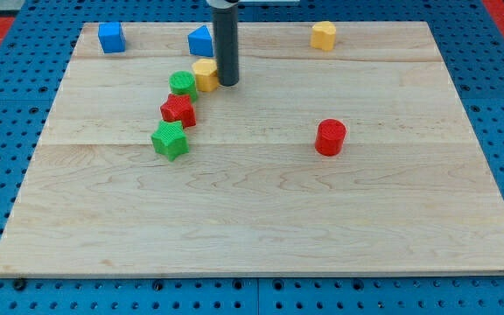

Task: Push the red circle to the bottom of the green star

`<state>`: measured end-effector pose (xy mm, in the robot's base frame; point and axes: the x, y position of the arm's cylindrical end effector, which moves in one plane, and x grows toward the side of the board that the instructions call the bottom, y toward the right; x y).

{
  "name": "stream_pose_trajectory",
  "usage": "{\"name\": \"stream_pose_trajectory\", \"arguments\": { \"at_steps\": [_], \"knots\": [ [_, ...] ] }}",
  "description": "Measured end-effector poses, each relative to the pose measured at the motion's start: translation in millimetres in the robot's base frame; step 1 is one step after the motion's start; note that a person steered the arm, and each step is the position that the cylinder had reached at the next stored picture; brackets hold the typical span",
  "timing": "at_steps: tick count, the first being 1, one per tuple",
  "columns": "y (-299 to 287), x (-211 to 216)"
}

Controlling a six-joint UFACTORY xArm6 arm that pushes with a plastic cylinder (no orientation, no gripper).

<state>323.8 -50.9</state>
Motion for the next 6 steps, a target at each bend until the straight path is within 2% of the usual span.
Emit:
{"name": "stream_pose_trajectory", "arguments": {
  "at_steps": [2, 3, 4, 5, 6],
  "knots": [
    [-11.2, -14.0],
    [27.9, -16.3],
    [134.2, -13.2],
    [184.8, 3.0],
    [245.8, 53.2]
  ]
}}
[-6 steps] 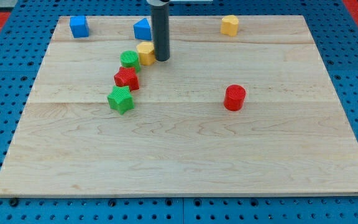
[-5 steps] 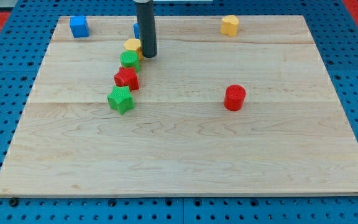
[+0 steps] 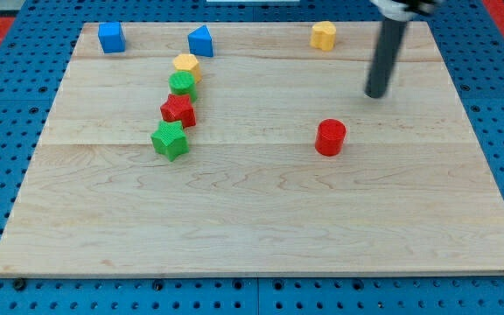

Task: Push the red circle to the bottom of the green star

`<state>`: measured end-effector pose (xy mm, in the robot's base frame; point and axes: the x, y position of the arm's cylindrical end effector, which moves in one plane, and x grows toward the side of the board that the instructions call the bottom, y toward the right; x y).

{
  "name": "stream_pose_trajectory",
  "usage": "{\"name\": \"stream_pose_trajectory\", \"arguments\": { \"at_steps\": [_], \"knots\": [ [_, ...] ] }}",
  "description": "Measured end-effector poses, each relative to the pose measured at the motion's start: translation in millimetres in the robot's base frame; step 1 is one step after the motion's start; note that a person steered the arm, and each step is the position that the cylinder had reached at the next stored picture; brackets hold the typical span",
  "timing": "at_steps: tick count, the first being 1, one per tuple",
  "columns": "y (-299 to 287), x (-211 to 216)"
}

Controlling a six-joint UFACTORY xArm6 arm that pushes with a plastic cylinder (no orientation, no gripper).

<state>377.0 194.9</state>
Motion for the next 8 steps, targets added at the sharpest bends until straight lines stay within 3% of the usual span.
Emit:
{"name": "stream_pose_trajectory", "arguments": {
  "at_steps": [1, 2, 3, 4, 5, 6, 7, 8],
  "knots": [
    [-32.1, 75.4],
    [-71.1, 80.6],
    [-65.7, 45.0],
    [-100.5, 49.0],
    [-153.9, 101.8],
    [-109.2, 122.6],
    [-105.2, 151.6],
    [-162.9, 150.1]
  ]
}}
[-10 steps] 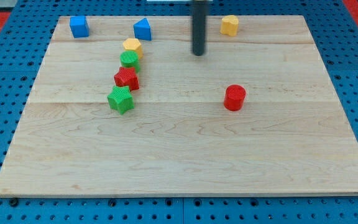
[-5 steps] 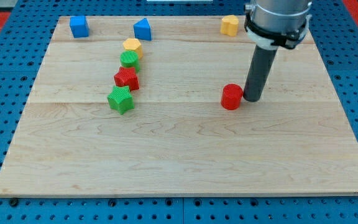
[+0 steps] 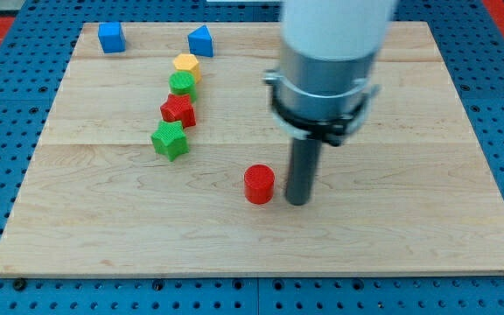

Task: Push the red circle to the bottom of the green star

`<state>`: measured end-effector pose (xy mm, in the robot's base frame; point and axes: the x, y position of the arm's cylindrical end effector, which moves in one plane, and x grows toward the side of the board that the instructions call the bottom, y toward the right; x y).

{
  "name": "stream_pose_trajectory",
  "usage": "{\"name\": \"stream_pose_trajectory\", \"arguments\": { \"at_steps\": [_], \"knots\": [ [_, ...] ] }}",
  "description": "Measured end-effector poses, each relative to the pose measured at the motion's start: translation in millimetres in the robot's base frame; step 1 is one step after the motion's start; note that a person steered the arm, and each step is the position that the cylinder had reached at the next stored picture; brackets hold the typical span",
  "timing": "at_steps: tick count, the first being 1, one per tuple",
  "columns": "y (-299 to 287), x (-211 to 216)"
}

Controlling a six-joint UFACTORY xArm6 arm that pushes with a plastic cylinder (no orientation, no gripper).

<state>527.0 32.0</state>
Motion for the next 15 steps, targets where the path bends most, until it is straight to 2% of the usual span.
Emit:
{"name": "stream_pose_trajectory", "arguments": {
  "at_steps": [1, 2, 3, 5, 6, 9, 10, 11, 12, 15],
  "knots": [
    [-26.1, -1.0],
    [-15.7, -25.8],
    [-43.5, -32.6],
    [-53.5, 6.7],
    [-88.3, -6.4],
    [-120.0, -23.5],
    [-92.7, -23.5],
    [-7.0, -23.6],
    [41.6, -23.6],
    [105.7, -39.3]
  ]
}}
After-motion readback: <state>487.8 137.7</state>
